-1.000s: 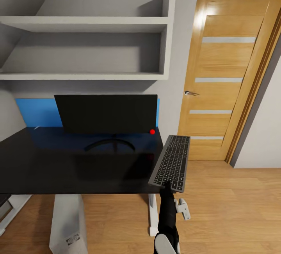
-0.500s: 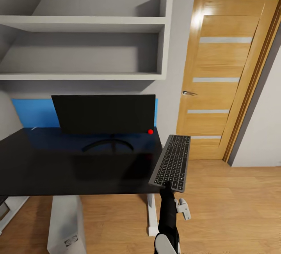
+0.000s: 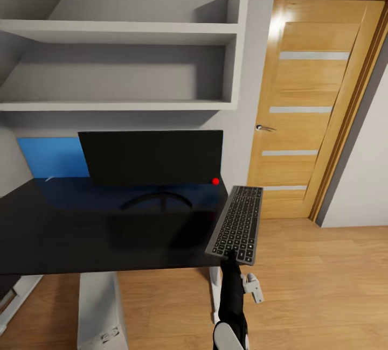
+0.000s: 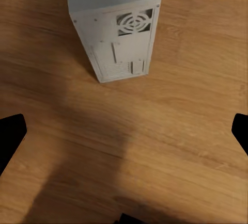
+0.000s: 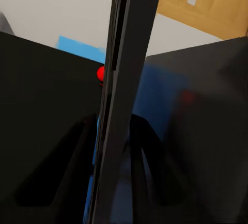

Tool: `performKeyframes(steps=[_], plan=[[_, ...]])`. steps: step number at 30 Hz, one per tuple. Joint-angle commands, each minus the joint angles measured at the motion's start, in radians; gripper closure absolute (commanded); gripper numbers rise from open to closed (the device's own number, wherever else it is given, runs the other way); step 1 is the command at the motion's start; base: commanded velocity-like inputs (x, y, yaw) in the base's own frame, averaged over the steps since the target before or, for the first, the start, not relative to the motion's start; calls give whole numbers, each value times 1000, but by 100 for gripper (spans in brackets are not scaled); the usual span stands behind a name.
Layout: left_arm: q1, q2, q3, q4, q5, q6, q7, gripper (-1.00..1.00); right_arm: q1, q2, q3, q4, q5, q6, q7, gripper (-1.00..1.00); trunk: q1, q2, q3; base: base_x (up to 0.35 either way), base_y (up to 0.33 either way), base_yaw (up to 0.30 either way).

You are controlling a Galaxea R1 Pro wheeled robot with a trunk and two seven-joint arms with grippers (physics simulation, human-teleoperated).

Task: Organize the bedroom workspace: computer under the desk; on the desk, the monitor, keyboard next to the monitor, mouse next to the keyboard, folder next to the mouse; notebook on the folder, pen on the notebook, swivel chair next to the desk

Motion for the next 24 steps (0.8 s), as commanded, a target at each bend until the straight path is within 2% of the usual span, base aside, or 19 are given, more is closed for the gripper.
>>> performKeyframes(steps=[1, 5, 16, 24], plan=[[0, 0, -3, -1, 10, -3, 2, -100, -1, 0, 2, -1, 5, -4, -7, 100, 0, -1, -1, 0, 219, 0], [0, 0, -3, -1, 10, -3, 2, -100, -1, 0, 1, -1, 6, -4, -7, 100, 0, -1, -1, 0, 243, 0], [0, 0, -2, 1, 11, -2, 2, -100, -1, 0, 1, -1, 6, -4, -7, 100, 0, -1, -1, 0, 114, 0], [0, 0, -3, 24, 10, -1, 2, -100, -1, 0, 0, -1, 6, -3, -8, 100, 0, -1, -1, 0, 26, 0]])
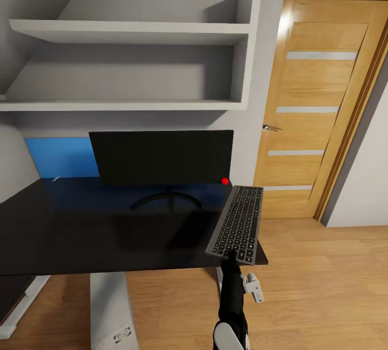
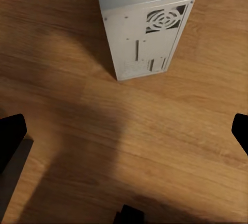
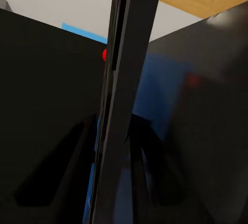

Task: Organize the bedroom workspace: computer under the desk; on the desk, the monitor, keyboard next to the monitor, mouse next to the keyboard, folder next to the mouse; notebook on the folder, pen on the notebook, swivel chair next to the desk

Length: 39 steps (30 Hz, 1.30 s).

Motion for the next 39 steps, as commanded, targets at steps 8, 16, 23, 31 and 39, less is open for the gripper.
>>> performKeyframes(steps=[8, 16, 23, 31, 39], plan=[[1, 0, -3, 0, 10, -5, 1, -100, -1, -1, 2, -1, 1, -2, -7, 100, 0, -1, -1, 64, 68, 0], [1, 0, -3, 0, 10, -4, 2, -100, -1, -1, 2, 2, 6, -2, -6, 100, 0, -1, -1, 59, 52, 0], [1, 0, -3, 0, 10, -4, 2, -100, -1, -1, 1, 1, 5, -3, -7, 100, 0, -1, -1, 2, 2, 0], [1, 0, -3, 1, 10, -3, 2, -100, -1, -1, 2, -1, 4, -5, -6, 100, 0, -1, -1, 0, 0, 0], [1, 0, -3, 2, 10, -2, 2, -100, -1, 0, 1, -4, 4, -6, -6, 100, 0, -1, -1, 0, 0, 0]])
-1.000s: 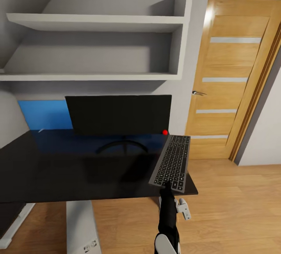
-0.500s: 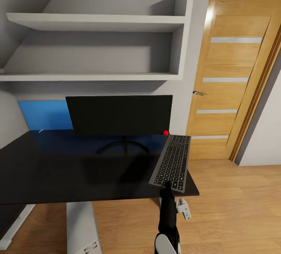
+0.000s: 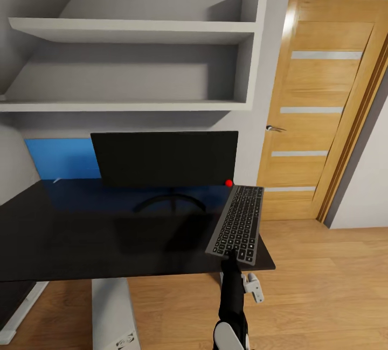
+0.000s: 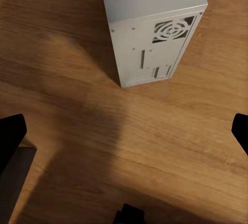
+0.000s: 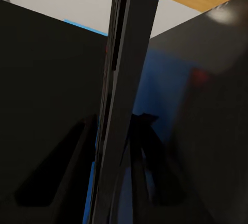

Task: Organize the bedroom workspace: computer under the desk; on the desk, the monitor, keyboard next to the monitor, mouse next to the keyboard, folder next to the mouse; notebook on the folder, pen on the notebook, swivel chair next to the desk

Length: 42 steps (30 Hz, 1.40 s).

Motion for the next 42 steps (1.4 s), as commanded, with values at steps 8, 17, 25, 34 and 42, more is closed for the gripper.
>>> performKeyframes(steps=[8, 17, 25, 34, 42], plan=[[0, 0, -2, -1, 10, -2, 2, -100, -1, -1, 2, 0, 2, -4, -8, 100, 0, -1, -1, 0, 0, 0], [0, 0, -2, -1, 10, -3, 2, -100, -1, -1, -120, 8, -34, 5, -16, 100, 0, -1, -1, 0, 0, 0], [0, 0, -2, -1, 10, -3, 2, -100, -1, 2, -130, 33, -40, 4, -15, 100, 0, -1, -1, 0, 0, 0], [0, 0, -1, -1, 10, -4, 2, -100, -1, 3, -126, 74, -38, 1, -11, 100, 0, -1, -1, 0, 0, 0], [0, 0, -1, -1, 10, -4, 4, -100, -1, 3, -97, 152, -37, -3, -2, 100, 0, -1, -1, 0, 0, 0]])
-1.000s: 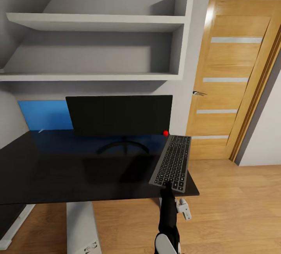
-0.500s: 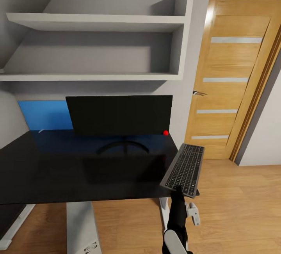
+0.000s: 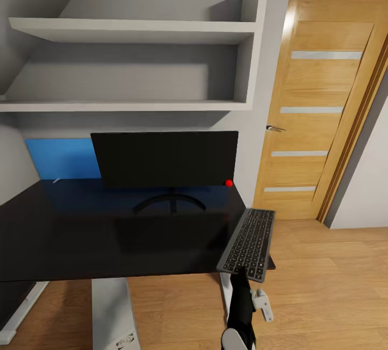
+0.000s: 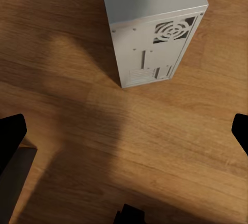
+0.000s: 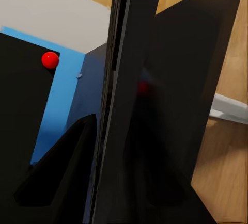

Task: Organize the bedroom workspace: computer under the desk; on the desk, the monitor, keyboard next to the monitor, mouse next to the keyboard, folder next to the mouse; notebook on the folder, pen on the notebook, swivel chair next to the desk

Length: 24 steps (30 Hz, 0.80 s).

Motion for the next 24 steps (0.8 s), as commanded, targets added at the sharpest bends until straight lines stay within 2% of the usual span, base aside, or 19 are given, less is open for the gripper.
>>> performKeyframes(steps=[1, 11, 24], plan=[[1, 0, -2, -1, 10, -2, 2, -100, -1, 0, 7, 3, 5, -4, -2, 100, 0, -1, -1, 0, 0, 0], [1, 1, -3, -1, 10, -2, 3, -100, -1, 0, 34, 12, 4, -4, 15, 100, 0, -1, -1, 0, 0, 0], [1, -2, -2, -1, 10, -2, 7, -100, 1, -1, 42, 18, 8, -1, 16, 100, 0, -1, -1, 0, 0, 0]])
